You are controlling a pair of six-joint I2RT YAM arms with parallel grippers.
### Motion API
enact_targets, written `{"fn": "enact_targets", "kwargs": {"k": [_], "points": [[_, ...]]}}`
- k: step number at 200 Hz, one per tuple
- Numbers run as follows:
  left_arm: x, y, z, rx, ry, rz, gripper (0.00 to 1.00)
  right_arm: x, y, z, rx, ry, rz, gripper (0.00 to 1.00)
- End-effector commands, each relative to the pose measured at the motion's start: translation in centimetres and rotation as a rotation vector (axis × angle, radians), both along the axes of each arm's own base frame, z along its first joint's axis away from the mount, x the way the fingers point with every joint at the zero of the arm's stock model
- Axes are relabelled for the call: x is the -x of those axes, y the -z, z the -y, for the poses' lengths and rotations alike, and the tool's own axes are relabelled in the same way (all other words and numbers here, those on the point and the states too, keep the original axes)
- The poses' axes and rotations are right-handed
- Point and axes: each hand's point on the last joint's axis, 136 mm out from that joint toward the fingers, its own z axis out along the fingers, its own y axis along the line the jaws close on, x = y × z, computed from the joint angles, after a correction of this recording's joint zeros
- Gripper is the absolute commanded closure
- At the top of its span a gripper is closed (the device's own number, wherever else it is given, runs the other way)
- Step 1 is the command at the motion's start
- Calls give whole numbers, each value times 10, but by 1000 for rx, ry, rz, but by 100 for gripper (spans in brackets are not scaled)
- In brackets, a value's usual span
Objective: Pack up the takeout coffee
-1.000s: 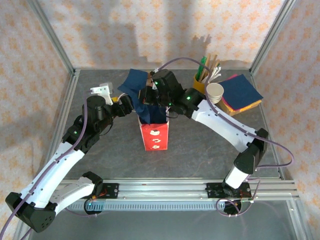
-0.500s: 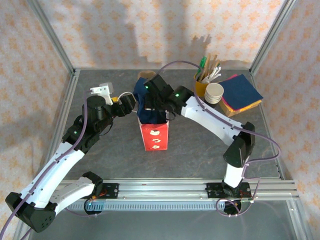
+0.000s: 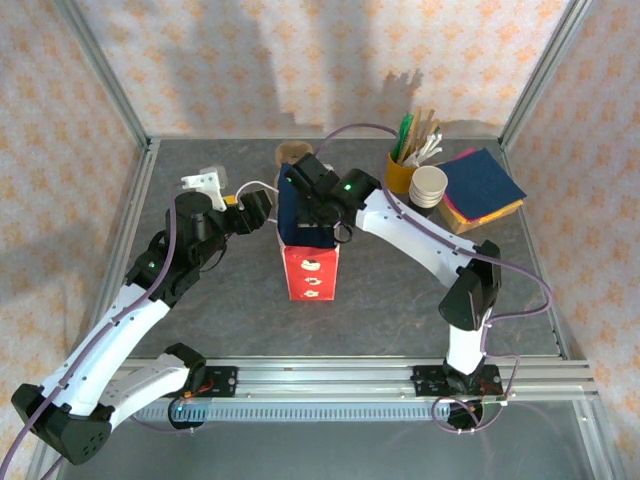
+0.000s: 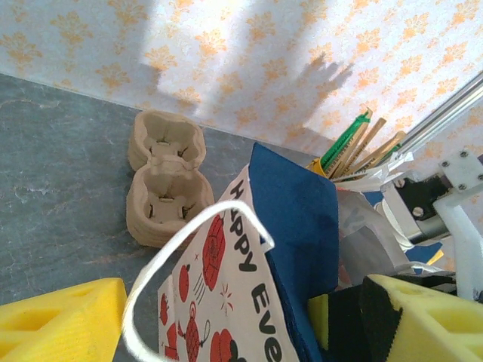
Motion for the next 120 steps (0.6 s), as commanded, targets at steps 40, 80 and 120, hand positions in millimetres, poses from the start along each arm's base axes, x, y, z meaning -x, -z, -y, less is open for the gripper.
{"fn": "enact_targets", "kwargs": {"k": [40, 80, 120], "points": [[-3, 3, -7, -5, -34, -1, 18, -1, -27, 3, -9, 5, 50, 90], [-2, 2, -8, -7, -40, 1, 18, -3, -65, -4, -104, -10, 122, 80], [-2, 3, -9, -4, -42, 1, 18, -11, -84, -13, -170, -14, 183, 79]]}}
